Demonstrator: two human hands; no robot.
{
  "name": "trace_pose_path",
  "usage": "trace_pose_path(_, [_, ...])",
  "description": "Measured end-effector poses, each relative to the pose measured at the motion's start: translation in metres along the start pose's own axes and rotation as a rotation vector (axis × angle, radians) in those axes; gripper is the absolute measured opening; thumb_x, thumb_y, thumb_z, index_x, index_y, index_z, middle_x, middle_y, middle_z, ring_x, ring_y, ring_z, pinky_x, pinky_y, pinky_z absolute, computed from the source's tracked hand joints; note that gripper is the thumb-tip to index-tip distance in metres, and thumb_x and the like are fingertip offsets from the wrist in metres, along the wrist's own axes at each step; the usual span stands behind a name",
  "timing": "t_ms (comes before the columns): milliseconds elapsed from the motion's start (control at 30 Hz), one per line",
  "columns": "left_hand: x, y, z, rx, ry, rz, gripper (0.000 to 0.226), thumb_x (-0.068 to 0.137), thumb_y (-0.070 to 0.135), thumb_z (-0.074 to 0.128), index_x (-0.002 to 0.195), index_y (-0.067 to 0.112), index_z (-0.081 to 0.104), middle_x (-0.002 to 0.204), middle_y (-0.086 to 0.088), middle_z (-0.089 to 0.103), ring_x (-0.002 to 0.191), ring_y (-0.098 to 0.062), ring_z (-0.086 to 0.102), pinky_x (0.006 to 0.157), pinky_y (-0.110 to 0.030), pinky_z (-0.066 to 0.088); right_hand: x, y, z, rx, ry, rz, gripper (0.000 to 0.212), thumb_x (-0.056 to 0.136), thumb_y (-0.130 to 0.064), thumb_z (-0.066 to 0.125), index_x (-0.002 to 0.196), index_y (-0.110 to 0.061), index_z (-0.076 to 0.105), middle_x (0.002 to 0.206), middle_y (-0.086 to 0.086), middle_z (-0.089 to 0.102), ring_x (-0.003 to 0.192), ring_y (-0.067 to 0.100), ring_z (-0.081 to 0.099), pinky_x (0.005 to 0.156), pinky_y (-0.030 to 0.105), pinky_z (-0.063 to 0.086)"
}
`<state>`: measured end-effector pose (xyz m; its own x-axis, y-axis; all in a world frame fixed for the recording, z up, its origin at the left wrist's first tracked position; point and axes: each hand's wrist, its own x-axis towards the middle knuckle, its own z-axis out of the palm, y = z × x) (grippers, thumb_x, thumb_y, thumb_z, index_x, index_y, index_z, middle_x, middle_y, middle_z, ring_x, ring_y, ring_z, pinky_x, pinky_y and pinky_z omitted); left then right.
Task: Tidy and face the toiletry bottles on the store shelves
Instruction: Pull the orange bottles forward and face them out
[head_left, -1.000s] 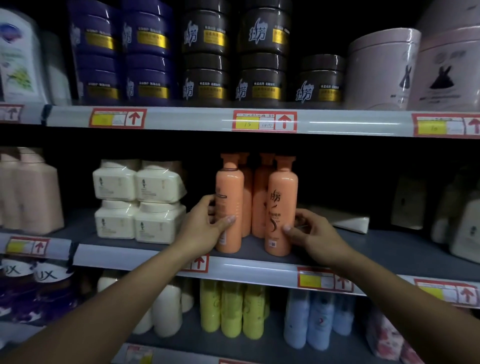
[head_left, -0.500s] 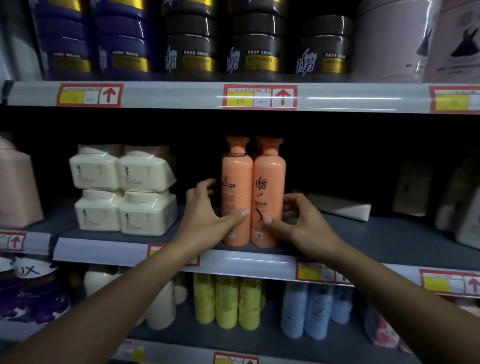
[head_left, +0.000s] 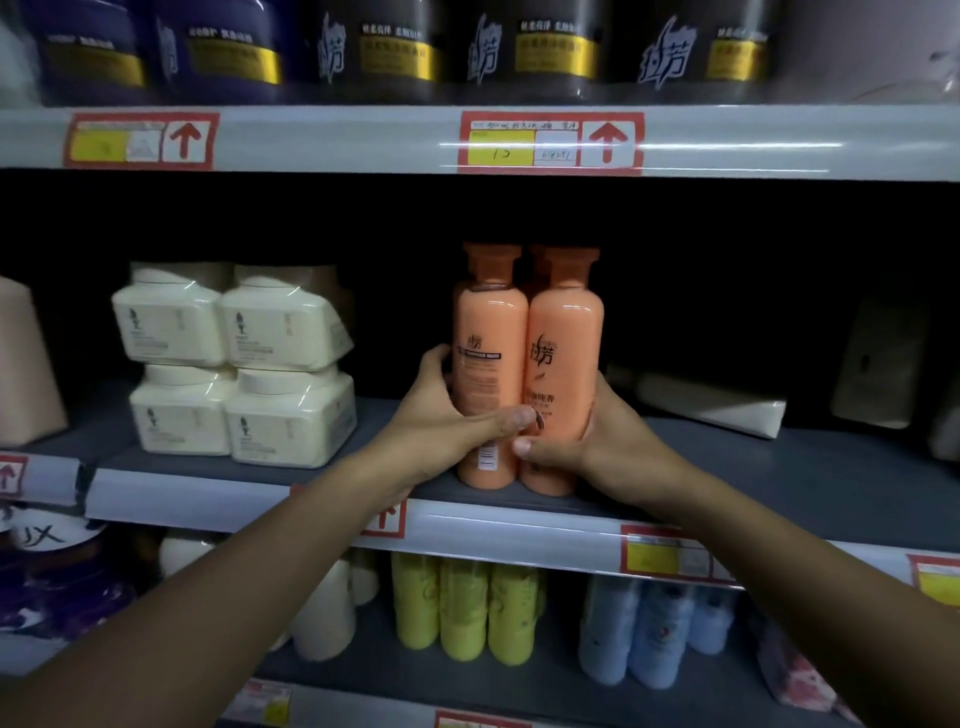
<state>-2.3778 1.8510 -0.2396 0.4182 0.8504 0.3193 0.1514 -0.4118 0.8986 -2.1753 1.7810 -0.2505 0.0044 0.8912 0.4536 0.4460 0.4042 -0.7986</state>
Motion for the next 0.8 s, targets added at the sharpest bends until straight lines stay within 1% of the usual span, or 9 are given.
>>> trace_pose_path(67, [-0.003,0.001,0.008,0.010,0.058,0.009,0.126,0.059,0.049,0.098,0.158,0.028,0.022,0.140,0.012,0.057,0.124,-0.001,0.058,0.111,-0.032,0.047,0.000,0.002,-0.001,-0.020,0.015,0.000,0.096,0.071,-0.025,0.095,0.149,-0.024,0.039,0.138,-0.004,0.065,0.127,0.012,0.064,0.106,0.043,0.055])
trace_pose_path(133, [-0.005,-0.001,0.013,0.125,0.168,0.007,0.126,0.055,0.062,0.094,0.154,0.030,0.022,0.143,0.009,0.039,0.135,-0.009,0.043,0.118,-0.035,0.038,0.000,0.003,-0.001,-0.032,0.020,0.012,0.095,0.071,-0.027,0.096,0.149,-0.025,0.040,0.136,-0.005,0.066,0.125,0.011,0.065,0.105,0.041,0.055])
trace_pose_path(200, [-0.007,-0.004,0.014,0.231,0.267,0.053,0.117,0.050,0.072,0.089,0.142,0.033,0.028,0.137,0.005,0.031,0.137,-0.016,0.036,0.117,-0.039,0.039,-0.001,0.002,0.000,-0.040,0.014,0.015,0.094,0.074,-0.021,0.094,0.149,-0.024,0.039,0.136,-0.006,0.066,0.124,0.009,0.065,0.103,0.036,0.056])
trace_pose_path(267, [-0.007,-0.004,0.011,0.198,0.241,0.084,0.112,0.046,0.078,0.083,0.137,0.038,0.030,0.138,0.004,0.032,0.137,-0.018,0.039,0.116,-0.042,0.042,-0.002,0.002,-0.001,-0.038,0.009,0.021,0.092,0.076,-0.016,0.093,0.150,-0.023,0.039,0.136,-0.005,0.066,0.123,0.008,0.066,0.101,0.033,0.056])
trace_pose_path(367, [-0.006,-0.005,0.004,0.035,0.210,0.092,0.099,0.052,0.069,0.074,0.139,0.036,0.040,0.139,0.005,0.036,0.134,-0.015,0.042,0.115,-0.038,0.041,-0.003,0.002,-0.003,-0.009,0.000,0.054,0.087,0.080,-0.009,0.088,0.150,-0.023,0.038,0.134,-0.005,0.066,0.120,0.007,0.067,0.099,0.031,0.057])
trace_pose_path(467, [-0.014,-0.008,0.003,0.082,0.282,0.202,0.076,0.061,0.064,0.066,0.129,0.033,0.057,0.129,0.006,0.046,0.123,-0.014,0.050,0.099,-0.024,0.046,-0.004,0.002,-0.003,-0.031,0.013,0.068,0.084,0.082,-0.005,0.084,0.150,-0.023,0.039,0.132,-0.007,0.066,0.115,0.002,0.067,0.093,0.021,0.056])
trace_pose_path(600, [-0.019,-0.010,0.007,-0.017,0.324,0.169,0.048,0.072,0.044,0.083,0.113,0.029,0.062,0.112,0.006,0.066,0.100,-0.006,0.065,0.082,-0.023,0.055,-0.004,0.003,-0.002,-0.054,0.029,0.073,0.084,0.081,-0.007,0.086,0.149,-0.025,0.039,0.132,-0.009,0.065,0.115,0.000,0.066,0.092,0.019,0.055])
trace_pose_path(700, [-0.019,-0.010,0.011,-0.091,0.320,0.153,0.052,0.073,0.035,0.085,0.114,0.027,0.054,0.111,0.001,0.070,0.101,-0.008,0.072,0.086,-0.031,0.062,-0.003,0.002,-0.001,-0.060,0.040,0.070,0.086,0.078,-0.014,0.088,0.148,-0.026,0.040,0.132,-0.009,0.065,0.116,0.001,0.066,0.098,0.026,0.054])
trace_pose_path(800, [-0.020,-0.003,0.014,-0.017,0.334,0.117,0.064,0.075,0.035,0.088,0.127,0.029,0.052,0.115,0.006,0.066,0.096,-0.004,0.068,0.084,-0.025,0.059,-0.005,-0.001,0.000,-0.062,0.046,0.080,0.092,0.068,-0.027,0.088,0.148,-0.027,0.041,0.133,-0.009,0.066,0.118,0.004,0.066,0.100,0.030,0.054])
